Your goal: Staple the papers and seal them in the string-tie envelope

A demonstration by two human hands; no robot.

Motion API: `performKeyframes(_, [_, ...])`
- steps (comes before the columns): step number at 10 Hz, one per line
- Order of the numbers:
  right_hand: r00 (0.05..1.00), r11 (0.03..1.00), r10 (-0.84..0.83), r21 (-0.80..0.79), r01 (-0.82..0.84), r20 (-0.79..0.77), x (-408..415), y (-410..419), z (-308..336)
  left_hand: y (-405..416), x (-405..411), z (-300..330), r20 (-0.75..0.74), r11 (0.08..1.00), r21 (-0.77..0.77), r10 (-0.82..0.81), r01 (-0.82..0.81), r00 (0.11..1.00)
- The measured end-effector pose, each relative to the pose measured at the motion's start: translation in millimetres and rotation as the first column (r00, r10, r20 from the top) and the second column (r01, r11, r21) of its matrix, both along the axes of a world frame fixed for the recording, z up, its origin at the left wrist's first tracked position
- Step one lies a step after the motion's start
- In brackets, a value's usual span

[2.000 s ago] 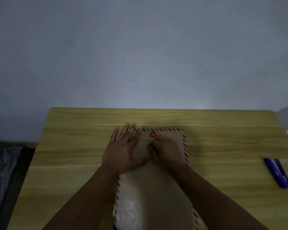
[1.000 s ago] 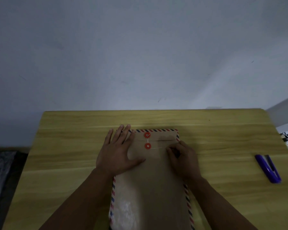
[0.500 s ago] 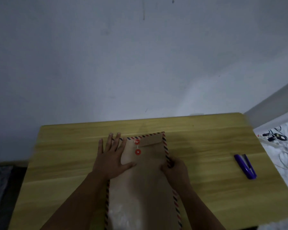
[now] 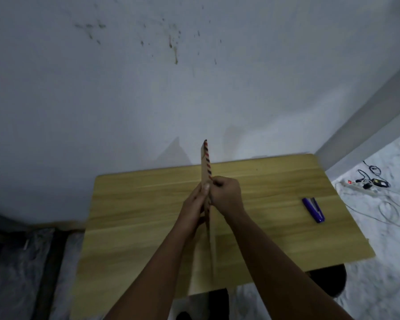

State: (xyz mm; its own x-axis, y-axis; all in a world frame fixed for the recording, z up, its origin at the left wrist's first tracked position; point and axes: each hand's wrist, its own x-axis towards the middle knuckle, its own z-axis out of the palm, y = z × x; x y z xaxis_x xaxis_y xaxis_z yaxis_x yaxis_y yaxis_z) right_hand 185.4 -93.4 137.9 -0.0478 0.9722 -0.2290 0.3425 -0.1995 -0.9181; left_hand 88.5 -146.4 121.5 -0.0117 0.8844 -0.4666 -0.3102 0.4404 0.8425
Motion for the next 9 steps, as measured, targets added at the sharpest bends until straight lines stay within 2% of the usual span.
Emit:
performKeyframes(1, [0.973,0.992,-0.059,-0.119,0.033,-0.221,-11,-9,24,-12,-14,16,0.101,0.994,0.103,0.032,-0.042,0.994])
performKeyframes(2, [0.906,0.962,-0.132,-0.272,0.019,-0.403,-14,-10,45,-20,-22,29,0.102,0.992,0.080,0.088,-0.096,0.991])
performKeyframes(3, [0.877,0.946,-0.163,-0.324,0.009,-0.451,-7,-5,57,-24,-25,38,0.053,0.990,-0.009,0.141,-0.140,0.989])
performKeyframes(4, [0.979,0.988,-0.119,-0.115,0.100,-0.167,15,5,56,-25,-28,46,0.019,0.991,-0.029,0.127,-0.127,0.992])
performKeyframes(5, [0.984,0.983,-0.174,-0.050,0.175,0.038,44,12,51,-22,-35,53,0.041,0.994,-0.017,0.104,-0.104,0.994])
performKeyframes(6, [0.986,0.948,-0.165,-0.278,0.157,-0.004,71,12,39,-15,-41,59,0.094,0.998,-0.014,0.067,-0.066,0.993])
performKeyframes(7, [0.976,0.899,-0.100,-0.437,0.005,-0.194,90,11,21,-7,-43,59,0.041,0.997,-0.001,0.074,-0.074,0.996])
performKeyframes(8, [0.962,0.948,-0.177,-0.300,0.109,-0.209,100,17,6,1,-46,44,-0.201,0.990,0.033,0.143,-0.139,0.969])
performKeyframes(9, [0.983,0.968,-0.158,-0.214,0.135,-0.093,102,24,-4,3,-45,23,-0.478,0.986,0.039,0.161,-0.163,0.863])
